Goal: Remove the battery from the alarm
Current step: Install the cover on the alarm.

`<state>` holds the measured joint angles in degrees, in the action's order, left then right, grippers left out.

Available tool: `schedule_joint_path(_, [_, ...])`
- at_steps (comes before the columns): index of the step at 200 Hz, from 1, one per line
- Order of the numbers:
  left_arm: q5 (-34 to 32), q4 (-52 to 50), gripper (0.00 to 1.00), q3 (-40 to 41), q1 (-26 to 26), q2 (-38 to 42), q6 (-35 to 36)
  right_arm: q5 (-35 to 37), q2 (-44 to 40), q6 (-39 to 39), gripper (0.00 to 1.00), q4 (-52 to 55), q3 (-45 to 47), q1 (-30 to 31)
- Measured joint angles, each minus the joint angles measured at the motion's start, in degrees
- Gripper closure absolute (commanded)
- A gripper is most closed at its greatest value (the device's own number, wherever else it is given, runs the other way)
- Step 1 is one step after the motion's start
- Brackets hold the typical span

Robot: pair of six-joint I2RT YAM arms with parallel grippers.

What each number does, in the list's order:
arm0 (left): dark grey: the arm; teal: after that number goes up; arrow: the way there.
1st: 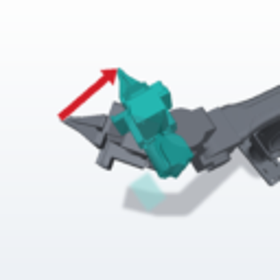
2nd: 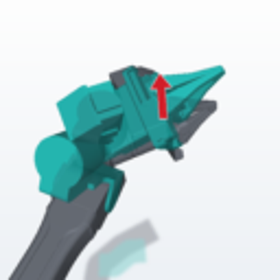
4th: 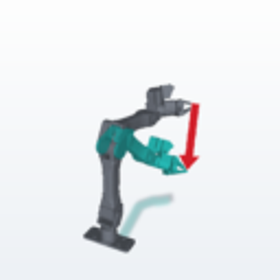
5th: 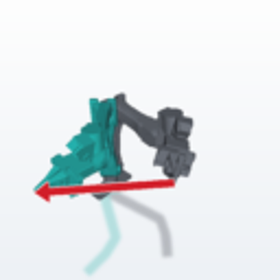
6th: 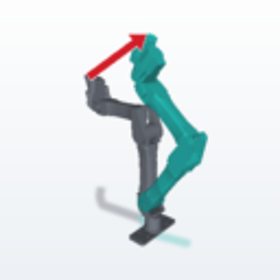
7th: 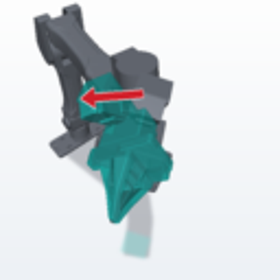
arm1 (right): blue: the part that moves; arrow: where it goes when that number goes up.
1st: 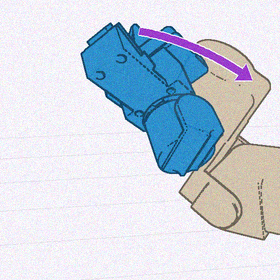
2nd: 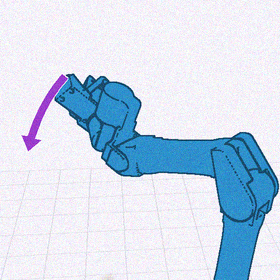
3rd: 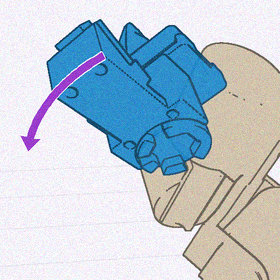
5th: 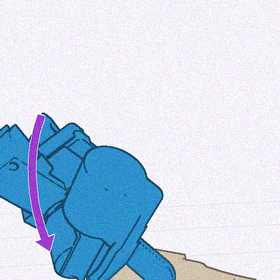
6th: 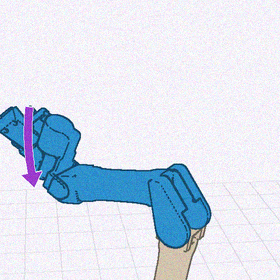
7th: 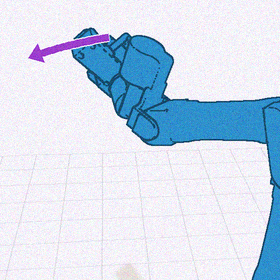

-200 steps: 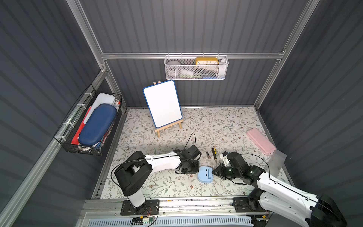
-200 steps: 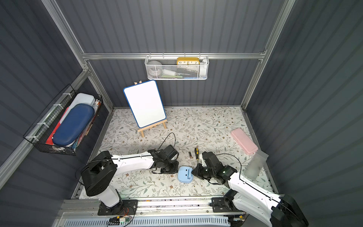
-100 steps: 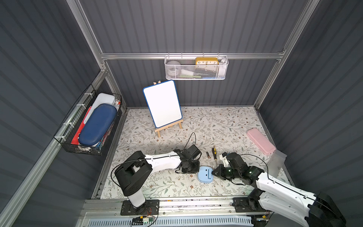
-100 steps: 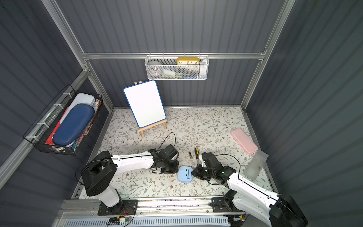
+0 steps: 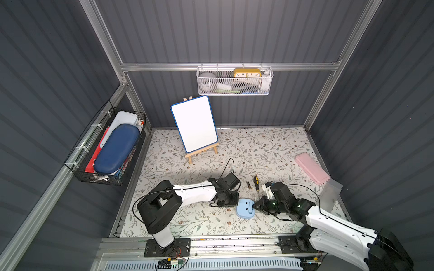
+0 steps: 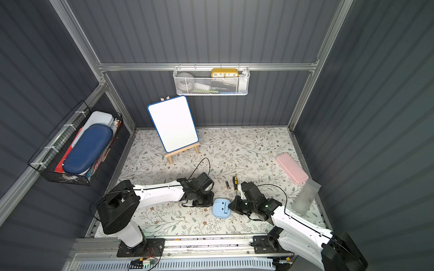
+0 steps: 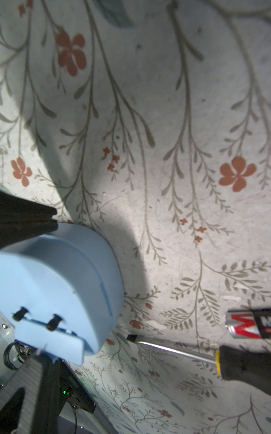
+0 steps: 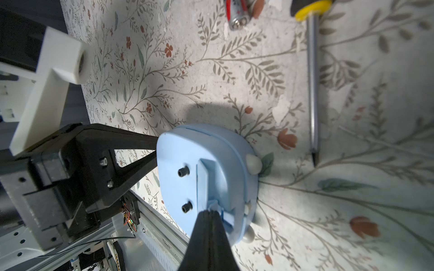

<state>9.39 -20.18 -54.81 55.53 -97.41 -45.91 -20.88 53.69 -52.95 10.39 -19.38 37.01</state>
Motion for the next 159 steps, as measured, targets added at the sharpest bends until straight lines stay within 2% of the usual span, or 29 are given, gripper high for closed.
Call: schedule_joint_path(159, [-0.2,-0.2,1.0,-0.3,0.0,-0.3,0.1,1.0,-0.9,0.0,1.0,1.2,0.0,1.2])
